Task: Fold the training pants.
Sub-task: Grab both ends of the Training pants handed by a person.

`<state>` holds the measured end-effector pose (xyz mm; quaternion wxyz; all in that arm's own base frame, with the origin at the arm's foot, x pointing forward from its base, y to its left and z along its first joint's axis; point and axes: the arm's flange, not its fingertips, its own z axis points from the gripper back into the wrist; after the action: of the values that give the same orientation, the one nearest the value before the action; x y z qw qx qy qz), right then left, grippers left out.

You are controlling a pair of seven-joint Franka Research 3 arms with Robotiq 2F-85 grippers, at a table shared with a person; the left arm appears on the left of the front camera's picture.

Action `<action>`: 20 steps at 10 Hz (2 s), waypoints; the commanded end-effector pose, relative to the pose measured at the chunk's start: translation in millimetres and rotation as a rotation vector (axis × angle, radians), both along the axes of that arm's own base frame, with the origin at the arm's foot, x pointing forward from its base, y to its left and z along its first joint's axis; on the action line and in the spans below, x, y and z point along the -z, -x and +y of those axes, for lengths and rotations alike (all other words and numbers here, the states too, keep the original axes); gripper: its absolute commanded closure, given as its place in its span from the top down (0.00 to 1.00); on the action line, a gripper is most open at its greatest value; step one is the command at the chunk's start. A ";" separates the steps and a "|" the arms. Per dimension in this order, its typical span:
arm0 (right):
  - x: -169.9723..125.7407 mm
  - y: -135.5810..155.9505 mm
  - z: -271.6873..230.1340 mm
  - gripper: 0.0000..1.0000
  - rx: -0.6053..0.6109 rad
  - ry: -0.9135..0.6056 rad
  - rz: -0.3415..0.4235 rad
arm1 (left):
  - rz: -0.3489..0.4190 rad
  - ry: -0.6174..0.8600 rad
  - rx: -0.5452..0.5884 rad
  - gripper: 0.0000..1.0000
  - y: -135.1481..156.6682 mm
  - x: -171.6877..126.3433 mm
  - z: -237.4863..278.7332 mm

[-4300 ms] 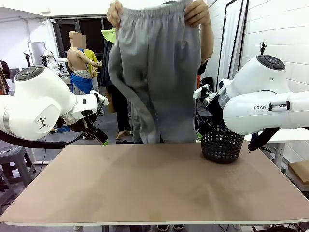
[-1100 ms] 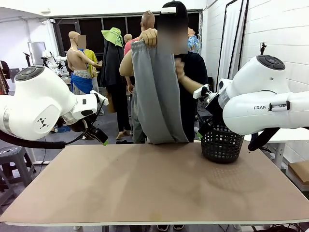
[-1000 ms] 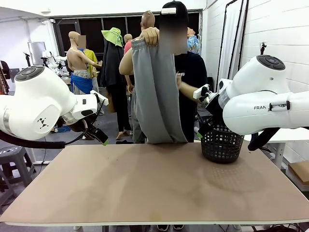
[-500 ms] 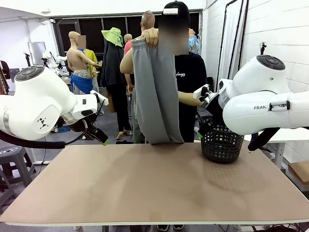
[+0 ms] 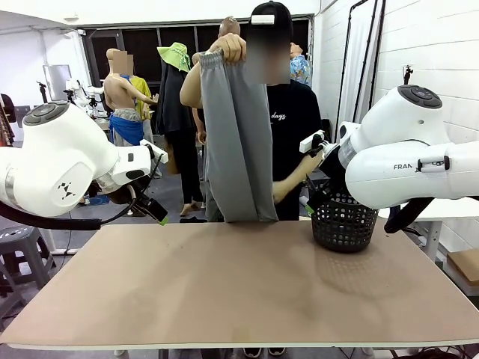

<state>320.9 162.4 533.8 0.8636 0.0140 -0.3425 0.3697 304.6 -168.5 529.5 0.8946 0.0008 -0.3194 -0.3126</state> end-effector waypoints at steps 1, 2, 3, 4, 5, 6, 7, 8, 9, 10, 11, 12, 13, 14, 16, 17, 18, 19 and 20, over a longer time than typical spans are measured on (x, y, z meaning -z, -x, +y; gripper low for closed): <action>-0.1 0.4 1.2 1.00 -0.004 0.000 -0.002 | -0.002 -0.007 0.010 1.00 -0.1 0.0 0.2; -0.1 0.4 1.2 1.00 -0.004 0.000 -0.002 | -0.002 -0.007 0.010 1.00 -0.1 0.0 0.2; -0.1 0.4 1.2 1.00 -0.004 0.000 -0.002 | -0.002 -0.007 0.010 1.00 -0.1 0.0 0.2; -0.1 0.4 1.2 1.00 -0.004 0.000 -0.002 | -0.002 -0.007 0.010 1.00 -0.1 0.0 0.2; -0.1 0.4 1.2 1.00 -0.004 0.000 -0.002 | -0.002 -0.007 0.010 1.00 -0.1 0.0 0.2; -0.1 0.4 1.2 1.00 -0.004 0.000 -0.002 | -0.002 -0.007 0.010 1.00 -0.1 0.0 0.2; -0.1 0.4 1.2 1.00 -0.004 0.000 -0.002 | -0.002 -0.007 0.010 1.00 -0.1 0.0 0.2; -0.1 0.4 1.2 1.00 -0.004 0.000 -0.002 | -0.002 -0.007 0.010 1.00 -0.1 0.0 0.2; -0.1 0.4 1.2 1.00 -0.004 0.000 -0.002 | -0.002 -0.007 0.010 1.00 -0.1 0.0 0.2; -0.1 0.4 1.2 1.00 -0.004 0.000 -0.002 | -0.002 -0.007 0.010 1.00 -0.1 0.0 0.2; -0.1 0.4 1.2 1.00 -0.004 0.000 -0.002 | -0.002 -0.007 0.010 1.00 -0.1 0.0 0.2; -0.1 0.4 1.2 1.00 -0.004 0.000 -0.002 | -0.002 -0.007 0.010 1.00 -0.1 0.0 0.2; -0.1 0.4 1.2 1.00 -0.004 0.000 -0.002 | -0.002 -0.007 0.010 1.00 -0.1 0.0 0.2; -0.1 0.4 1.2 1.00 -0.004 0.000 -0.002 | -0.002 -0.007 0.010 1.00 -0.1 0.0 0.2; -0.1 0.4 1.2 1.00 -0.004 0.000 -0.002 | -0.002 -0.007 0.010 1.00 -0.1 0.0 0.2; -0.1 0.4 1.2 1.00 -0.004 0.000 -0.002 | -0.002 -0.007 0.010 1.00 -0.1 0.0 0.2; -0.1 0.4 1.2 1.00 -0.004 0.000 -0.002 | -0.002 -0.007 0.010 1.00 -0.1 0.0 0.2; -0.1 0.4 1.2 1.00 -0.004 0.000 -0.002 | -0.002 -0.007 0.010 1.00 -0.1 0.0 0.2; -0.1 0.4 1.2 1.00 -0.004 0.000 -0.002 | -0.002 -0.007 0.010 1.00 -0.1 0.0 0.2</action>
<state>320.9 162.4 533.8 0.8636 0.0140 -0.3425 0.3697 304.6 -168.5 529.5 0.8946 0.0008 -0.3194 -0.3126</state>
